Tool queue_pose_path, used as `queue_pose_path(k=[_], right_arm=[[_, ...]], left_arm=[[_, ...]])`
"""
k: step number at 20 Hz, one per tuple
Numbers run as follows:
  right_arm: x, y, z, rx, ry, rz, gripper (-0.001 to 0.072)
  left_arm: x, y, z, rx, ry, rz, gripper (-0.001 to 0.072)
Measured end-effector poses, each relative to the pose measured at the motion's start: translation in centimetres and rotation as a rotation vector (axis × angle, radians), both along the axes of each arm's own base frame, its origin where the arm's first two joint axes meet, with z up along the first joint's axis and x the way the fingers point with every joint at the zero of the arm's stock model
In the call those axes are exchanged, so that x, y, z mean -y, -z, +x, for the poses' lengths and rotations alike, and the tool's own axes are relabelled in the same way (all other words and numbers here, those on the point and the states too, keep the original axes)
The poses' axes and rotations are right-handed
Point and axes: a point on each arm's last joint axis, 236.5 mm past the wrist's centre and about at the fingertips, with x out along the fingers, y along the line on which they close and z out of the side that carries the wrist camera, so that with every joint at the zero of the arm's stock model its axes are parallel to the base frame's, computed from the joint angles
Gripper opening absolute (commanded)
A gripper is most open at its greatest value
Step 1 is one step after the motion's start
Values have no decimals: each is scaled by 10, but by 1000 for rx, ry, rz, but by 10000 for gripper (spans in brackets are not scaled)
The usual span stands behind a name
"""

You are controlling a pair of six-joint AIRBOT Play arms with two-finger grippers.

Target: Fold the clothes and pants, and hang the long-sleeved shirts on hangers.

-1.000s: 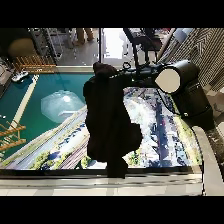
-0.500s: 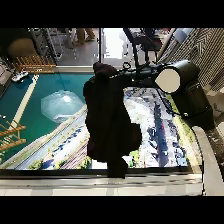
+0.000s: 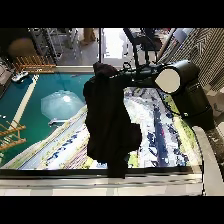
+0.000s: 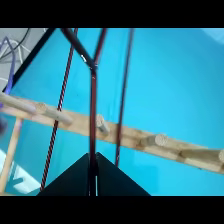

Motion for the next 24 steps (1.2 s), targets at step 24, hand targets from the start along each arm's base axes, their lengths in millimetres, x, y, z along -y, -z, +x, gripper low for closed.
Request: queue_pose_path(k=[24], right_arm=[[27, -5, 20, 53, 90, -36, 24]], left_arm=[[475, -283, 34, 868, 1604, -642, 13]])
